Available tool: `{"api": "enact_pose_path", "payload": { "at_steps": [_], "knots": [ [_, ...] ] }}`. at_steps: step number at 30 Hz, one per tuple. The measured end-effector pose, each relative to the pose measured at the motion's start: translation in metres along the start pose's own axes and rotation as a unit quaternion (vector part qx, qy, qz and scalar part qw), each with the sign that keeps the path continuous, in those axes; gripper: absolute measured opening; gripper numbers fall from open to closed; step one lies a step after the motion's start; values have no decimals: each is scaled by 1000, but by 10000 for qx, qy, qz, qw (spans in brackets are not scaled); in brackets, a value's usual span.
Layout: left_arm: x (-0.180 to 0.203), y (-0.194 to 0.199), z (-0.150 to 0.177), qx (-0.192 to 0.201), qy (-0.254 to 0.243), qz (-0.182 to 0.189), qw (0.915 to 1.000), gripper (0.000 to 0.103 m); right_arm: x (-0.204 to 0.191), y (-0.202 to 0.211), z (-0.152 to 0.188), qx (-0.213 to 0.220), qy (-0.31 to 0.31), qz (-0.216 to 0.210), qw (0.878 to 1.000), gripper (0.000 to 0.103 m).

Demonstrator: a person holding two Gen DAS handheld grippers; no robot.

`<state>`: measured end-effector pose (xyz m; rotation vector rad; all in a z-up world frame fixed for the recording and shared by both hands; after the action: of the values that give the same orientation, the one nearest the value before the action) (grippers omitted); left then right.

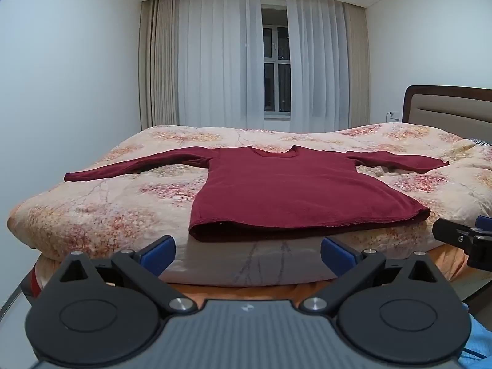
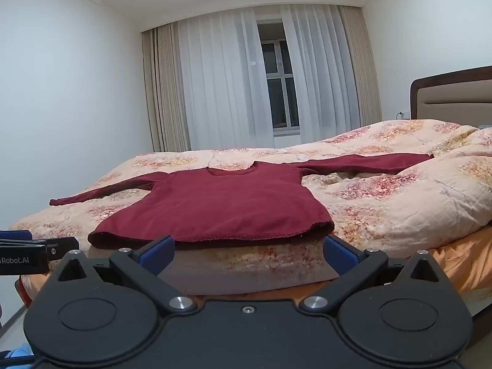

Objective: Fold small clothes

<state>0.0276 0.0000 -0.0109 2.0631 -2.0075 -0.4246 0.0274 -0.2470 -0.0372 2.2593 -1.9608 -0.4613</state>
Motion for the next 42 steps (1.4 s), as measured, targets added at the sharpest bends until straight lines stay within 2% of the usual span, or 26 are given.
{"api": "enact_pose_path", "payload": {
  "at_steps": [11,42],
  "knots": [
    [-13,-3,11,-95,107,24,9999,103,2,1,-1,19,-12,27,10000,103],
    [-10,-5,11,-343,230,-7,9991,103,-5,1,3,20,93,91,9999,103]
  ]
}}
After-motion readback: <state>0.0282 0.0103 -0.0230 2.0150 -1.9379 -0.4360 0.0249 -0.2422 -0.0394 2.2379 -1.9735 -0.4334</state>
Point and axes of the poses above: each gripper's, at about its wrist camera, not at the fingertips, and y roughly against the way its jaws point, x to its right, z to its underside, the point moved 3 cm from there along -y, roughly the way its jaws point, and after that the axes turned 2 degrees about -z, right-handed, at the moved point
